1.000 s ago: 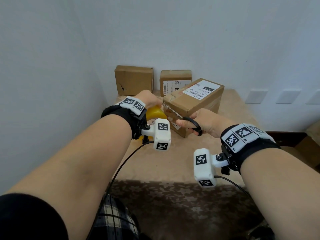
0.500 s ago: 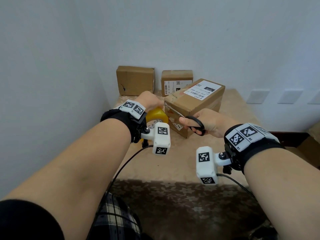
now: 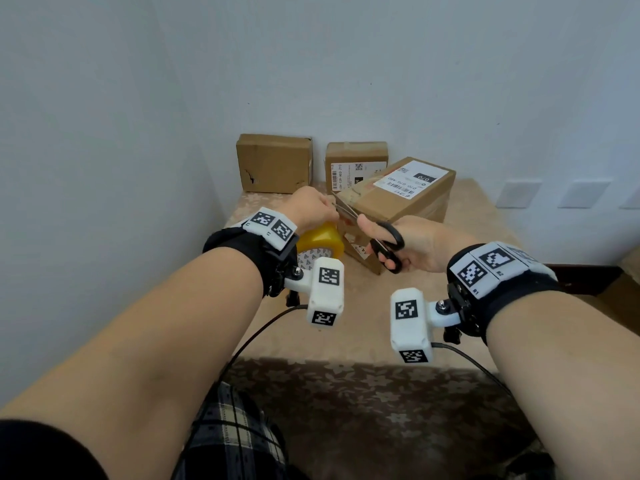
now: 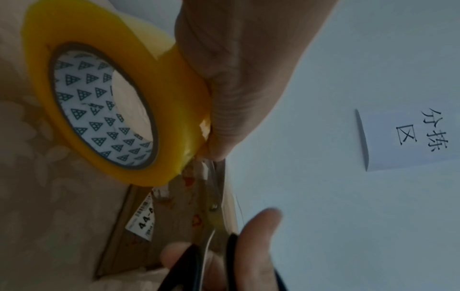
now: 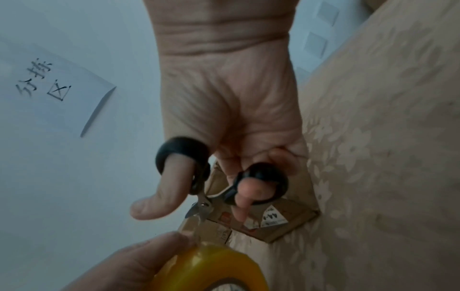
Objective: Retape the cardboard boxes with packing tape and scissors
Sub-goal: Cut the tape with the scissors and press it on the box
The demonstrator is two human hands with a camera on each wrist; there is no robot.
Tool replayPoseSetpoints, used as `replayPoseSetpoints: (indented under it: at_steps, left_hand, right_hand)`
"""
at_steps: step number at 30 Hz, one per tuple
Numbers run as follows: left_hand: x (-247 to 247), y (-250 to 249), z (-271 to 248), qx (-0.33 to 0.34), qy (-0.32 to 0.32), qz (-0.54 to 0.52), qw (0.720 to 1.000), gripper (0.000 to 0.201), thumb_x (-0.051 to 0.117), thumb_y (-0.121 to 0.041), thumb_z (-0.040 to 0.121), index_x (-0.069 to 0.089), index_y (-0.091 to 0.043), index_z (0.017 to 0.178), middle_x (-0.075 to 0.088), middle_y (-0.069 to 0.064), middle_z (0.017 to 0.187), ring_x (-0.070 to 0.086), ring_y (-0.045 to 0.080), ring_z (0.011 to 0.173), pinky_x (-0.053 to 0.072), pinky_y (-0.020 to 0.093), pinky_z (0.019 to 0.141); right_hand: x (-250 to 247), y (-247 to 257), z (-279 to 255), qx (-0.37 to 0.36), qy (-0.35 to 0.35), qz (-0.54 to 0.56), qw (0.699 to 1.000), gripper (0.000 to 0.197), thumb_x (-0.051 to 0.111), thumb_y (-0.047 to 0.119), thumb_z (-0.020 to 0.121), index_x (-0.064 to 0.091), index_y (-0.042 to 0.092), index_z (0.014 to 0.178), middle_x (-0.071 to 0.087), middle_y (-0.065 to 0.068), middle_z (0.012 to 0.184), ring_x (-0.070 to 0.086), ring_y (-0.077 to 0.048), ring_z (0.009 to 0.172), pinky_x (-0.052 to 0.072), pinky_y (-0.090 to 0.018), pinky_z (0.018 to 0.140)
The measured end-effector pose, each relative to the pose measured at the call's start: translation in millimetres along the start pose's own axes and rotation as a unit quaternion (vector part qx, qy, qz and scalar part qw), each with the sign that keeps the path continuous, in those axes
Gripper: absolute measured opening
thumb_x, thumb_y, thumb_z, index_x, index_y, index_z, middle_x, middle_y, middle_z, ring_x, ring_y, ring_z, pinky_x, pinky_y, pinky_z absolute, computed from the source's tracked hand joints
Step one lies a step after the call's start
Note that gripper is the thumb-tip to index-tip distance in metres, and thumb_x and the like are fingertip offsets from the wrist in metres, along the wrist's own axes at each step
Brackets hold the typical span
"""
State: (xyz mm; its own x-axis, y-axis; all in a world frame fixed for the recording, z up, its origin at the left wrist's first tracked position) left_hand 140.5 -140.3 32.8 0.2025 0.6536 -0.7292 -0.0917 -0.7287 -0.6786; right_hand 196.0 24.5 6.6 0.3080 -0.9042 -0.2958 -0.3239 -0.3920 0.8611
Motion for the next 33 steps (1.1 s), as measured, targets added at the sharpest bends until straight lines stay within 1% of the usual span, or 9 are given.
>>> replayPoseSetpoints:
  at_steps: [4,9,13,17,20,24,26,30,33]
  left_hand:
    - [-11,13,-1,0.003,-0.032,0.007,0.999,0.013,0.055,-0.015,0.092,0.064,-0.007,0.095,0.053,-0.004,0.079,0.049,0.011,0.070,0.041,0.021,0.057]
    - [-19,32,-3,0.018,-0.067,-0.014,0.997,0.007,0.056,-0.017,0.092,0.057,-0.014,0.085,0.057,-0.001,0.085,0.049,0.013,0.071,0.040,0.023,0.058]
    - [-22,34,-7,0.043,-0.074,0.053,0.995,0.007,0.051,-0.019,0.095,0.056,-0.014,0.094,0.053,-0.002,0.083,0.046,0.007,0.068,0.033,0.018,0.056]
    - [-18,27,-7,0.104,-0.001,0.058,0.993,0.009,0.052,-0.019,0.093,0.053,-0.021,0.084,0.064,0.001,0.105,0.057,0.014,0.089,0.046,0.026,0.074]
    - [-13,9,-5,0.172,0.044,0.102,0.979,0.009,0.055,-0.015,0.090,0.054,-0.019,0.081,0.063,-0.004,0.118,0.056,0.003,0.089,0.046,0.029,0.079]
    - [-12,-7,5,0.232,0.034,0.150,0.961,0.011,0.058,-0.013,0.087,0.055,-0.017,0.078,0.060,-0.006,0.125,0.056,0.011,0.099,0.040,0.014,0.073]
    - [-8,-7,7,0.238,0.041,0.153,0.958,0.006,0.060,-0.011,0.086,0.058,-0.013,0.081,0.050,-0.005,0.136,0.053,0.011,0.091,0.034,0.011,0.076]
    - [1,-8,9,0.247,0.067,0.120,0.959,0.005,0.063,-0.010,0.085,0.062,-0.009,0.080,0.040,-0.007,0.139,0.048,-0.006,0.072,0.035,0.015,0.078]
    - [8,-16,7,0.259,0.093,0.126,0.953,0.005,0.063,-0.006,0.083,0.062,-0.004,0.078,0.048,-0.009,0.138,0.041,-0.002,0.099,0.033,0.006,0.073]
  right_hand:
    - [-11,-4,-1,-0.010,-0.034,-0.116,0.993,0.056,0.065,0.068,0.068,0.060,0.012,0.072,0.054,-0.001,0.054,0.045,-0.014,0.047,0.024,-0.019,0.041]
    - [-22,-5,-4,0.000,-0.038,-0.203,0.978,0.078,0.067,0.076,0.044,0.063,0.011,0.087,0.048,-0.002,0.060,0.039,-0.014,0.055,0.024,-0.021,0.045]
    - [-32,-8,-7,0.015,-0.043,-0.247,0.968,0.066,0.072,0.060,0.069,0.066,0.004,0.105,0.051,-0.007,0.074,0.043,-0.015,0.063,0.027,-0.012,0.035]
    - [-37,-13,-6,0.029,-0.029,-0.222,0.974,0.051,0.072,0.062,0.063,0.066,0.018,0.087,0.053,-0.002,0.069,0.046,-0.015,0.063,0.028,-0.019,0.045]
    - [-40,-19,-3,0.045,-0.002,-0.175,0.984,0.064,0.071,0.071,0.057,0.064,0.017,0.090,0.054,-0.002,0.068,0.048,-0.013,0.060,0.023,-0.024,0.053]
    - [-45,-25,-3,0.060,0.067,-0.090,0.992,0.075,0.062,0.069,0.072,0.058,0.009,0.116,0.050,0.002,0.058,0.045,-0.008,0.050,0.018,-0.026,0.053]
    - [-49,-28,-4,0.055,0.077,-0.086,0.992,0.076,0.062,0.068,0.074,0.057,0.007,0.120,0.048,0.002,0.058,0.045,-0.008,0.049,0.018,-0.026,0.052]
    - [-51,-33,-4,0.055,0.074,-0.098,0.991,0.067,0.057,0.056,0.071,0.059,0.007,0.117,0.046,0.002,0.056,0.041,-0.008,0.048,0.018,-0.026,0.053]
    - [-52,-31,-7,0.062,0.078,-0.106,0.989,0.041,0.060,0.043,0.082,0.063,0.007,0.102,0.046,-0.001,0.056,0.040,-0.009,0.048,0.018,-0.025,0.053]
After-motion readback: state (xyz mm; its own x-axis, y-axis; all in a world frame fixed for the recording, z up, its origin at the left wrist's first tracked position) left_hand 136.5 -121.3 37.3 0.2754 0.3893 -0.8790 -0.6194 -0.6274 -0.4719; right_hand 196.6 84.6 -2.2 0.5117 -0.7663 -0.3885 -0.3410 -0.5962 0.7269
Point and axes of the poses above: each hand's wrist, its own z-axis towards the middle knuckle, its own x-axis out of the palm, y = z × x, the point moved 3 cm from there along z, towards the middle knuckle
